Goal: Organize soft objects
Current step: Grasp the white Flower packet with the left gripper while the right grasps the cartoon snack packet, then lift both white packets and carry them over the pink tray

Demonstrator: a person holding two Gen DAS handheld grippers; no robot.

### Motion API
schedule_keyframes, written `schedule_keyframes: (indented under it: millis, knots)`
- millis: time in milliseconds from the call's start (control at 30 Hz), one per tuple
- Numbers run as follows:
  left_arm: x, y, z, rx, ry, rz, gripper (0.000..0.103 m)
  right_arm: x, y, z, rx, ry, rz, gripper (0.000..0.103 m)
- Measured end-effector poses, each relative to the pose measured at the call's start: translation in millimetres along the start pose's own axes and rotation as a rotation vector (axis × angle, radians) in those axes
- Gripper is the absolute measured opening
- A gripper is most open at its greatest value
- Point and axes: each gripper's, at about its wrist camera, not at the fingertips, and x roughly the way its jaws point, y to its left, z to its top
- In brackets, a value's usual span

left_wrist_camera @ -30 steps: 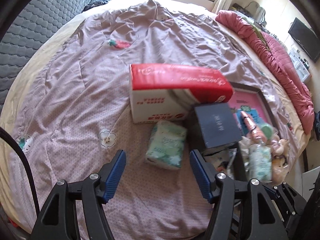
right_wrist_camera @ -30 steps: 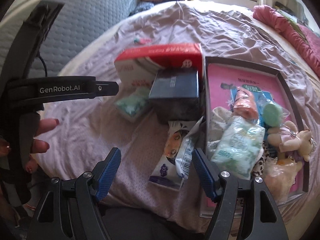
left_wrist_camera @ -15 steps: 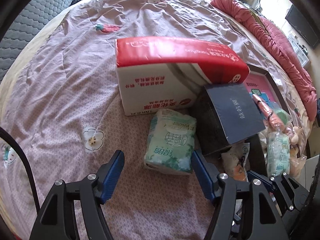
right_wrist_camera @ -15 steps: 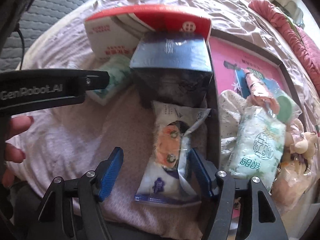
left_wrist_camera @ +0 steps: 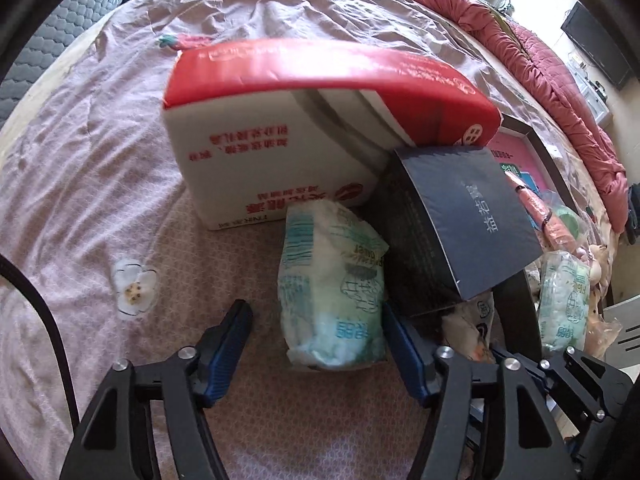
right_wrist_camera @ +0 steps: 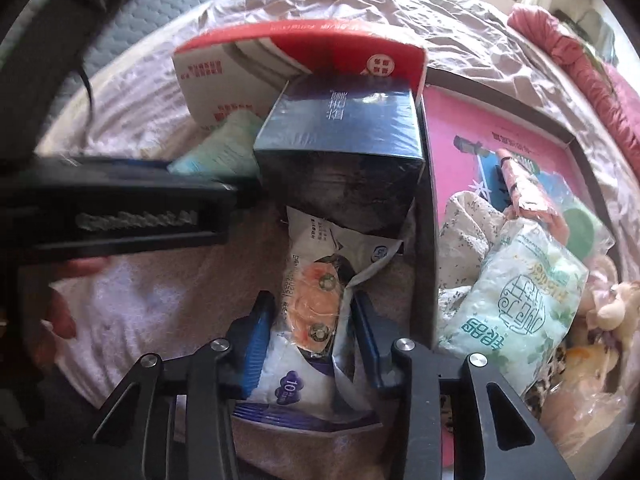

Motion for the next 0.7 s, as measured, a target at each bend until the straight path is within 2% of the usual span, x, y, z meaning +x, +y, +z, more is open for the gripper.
schedule_keyframes:
  millis: [33, 67, 200, 267, 500, 700]
  knots:
    - [-0.1, 1.2, -0.6, -0.01, -0.004, -0.02, 0.054, -3.4, 0.0, 0.3, 0.003, -0.006, 0.008, 0.041]
    - [-0.2, 1.7, -0.6, -0.02, -0.004, -0.042, 0.041, -6.6, -1.0, 0.5, 0.012, -0.011, 0.028, 0.041]
    - [-1.3, 9.8, -2.2, -0.068, 0.001, -0.129, 0.026, -18.3, -5.0, 1.1, 0.046, -0.028, 0.083, 0.041]
    - [-5.4, 13.2, -5.4, -0.085, -0.003, -0.142, 0.025, -23.7, -6.5, 1.2, 0.056, -0.041, 0.096, 0.041]
    - [-39.2, 17.8, -17.4, -0.096, -0.036, -0.092, 0.025, -51.5, -8.9, 4.2, 0.07, -0.114, 0.165, 0.04]
    - [-83.2, -0.8, -24.0, -0.064, -0.084, -0.046, 0.025, -86.5, -17.3, -2.6, 0.12, -0.187, 0.225, 0.04]
